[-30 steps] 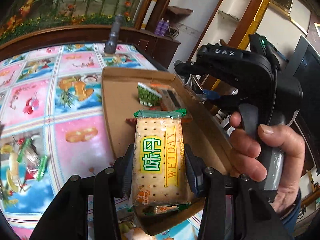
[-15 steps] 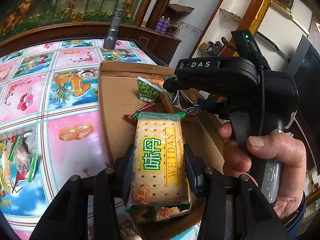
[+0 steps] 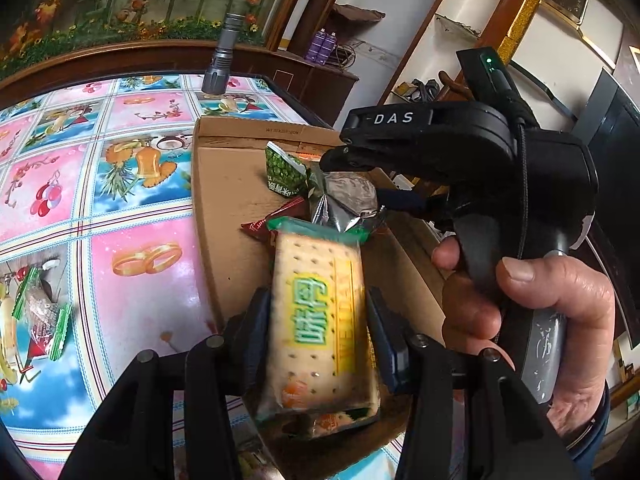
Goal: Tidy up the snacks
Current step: 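Carry both held packs over the cardboard box and lower them inside, then open both tools to release the packs into the box, then grasp a red candy bar with left tool while right tool grasps clear green-edged packet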
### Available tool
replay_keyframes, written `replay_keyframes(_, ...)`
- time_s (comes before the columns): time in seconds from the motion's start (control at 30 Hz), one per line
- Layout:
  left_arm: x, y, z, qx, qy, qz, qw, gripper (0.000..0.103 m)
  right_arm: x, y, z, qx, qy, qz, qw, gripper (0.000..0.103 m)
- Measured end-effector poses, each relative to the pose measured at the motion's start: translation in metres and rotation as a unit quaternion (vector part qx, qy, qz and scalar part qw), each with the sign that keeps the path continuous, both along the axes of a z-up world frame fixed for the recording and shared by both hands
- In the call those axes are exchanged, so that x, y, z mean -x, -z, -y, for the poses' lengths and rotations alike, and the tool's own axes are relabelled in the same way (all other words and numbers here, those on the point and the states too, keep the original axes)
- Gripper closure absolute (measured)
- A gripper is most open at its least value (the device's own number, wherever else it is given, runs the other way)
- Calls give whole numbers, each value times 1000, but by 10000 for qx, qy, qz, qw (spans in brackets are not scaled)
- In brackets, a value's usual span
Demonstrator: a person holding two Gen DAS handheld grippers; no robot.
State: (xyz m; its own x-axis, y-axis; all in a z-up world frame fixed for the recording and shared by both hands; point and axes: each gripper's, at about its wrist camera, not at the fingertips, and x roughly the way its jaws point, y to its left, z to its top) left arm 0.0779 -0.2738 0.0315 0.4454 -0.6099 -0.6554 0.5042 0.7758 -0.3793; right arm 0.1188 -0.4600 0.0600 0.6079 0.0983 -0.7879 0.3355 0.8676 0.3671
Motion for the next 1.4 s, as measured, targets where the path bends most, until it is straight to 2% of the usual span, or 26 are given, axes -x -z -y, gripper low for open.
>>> replay_keyframes(0.07,2,-2,0,11,12,50,10000,52,1,-3,0,20,21,58,10000,40)
replay_keyframes(0.47,7,-17,-10,-1,-93,349,9993,46,6,-15,1,69,68,325,9994,40)
replay_keyframes(0.77,15,-29,-38,28,-317,426,9986,41,9,-24,-16,4,-292,643,9975,40)
replay_keyframes(0.93,21,-29,-55,-11,-296,288,9991,39,6,-24,-33,134,-563,700,9959,40)
replay_keyframes(1.03,30,-33,-71,-150,-228,320,9991,37,4,-23,-44,134,-770,747,9941,40)
replay_keyframes(1.23,53,-44,-138,-197,-436,467,9978,30,2,-21,-73,150,-1299,753,9885,40)
replay_keyframes(1.4,71,-34,-185,-550,-701,444,9950,29,4,-21,-90,201,-1591,844,9834,40)
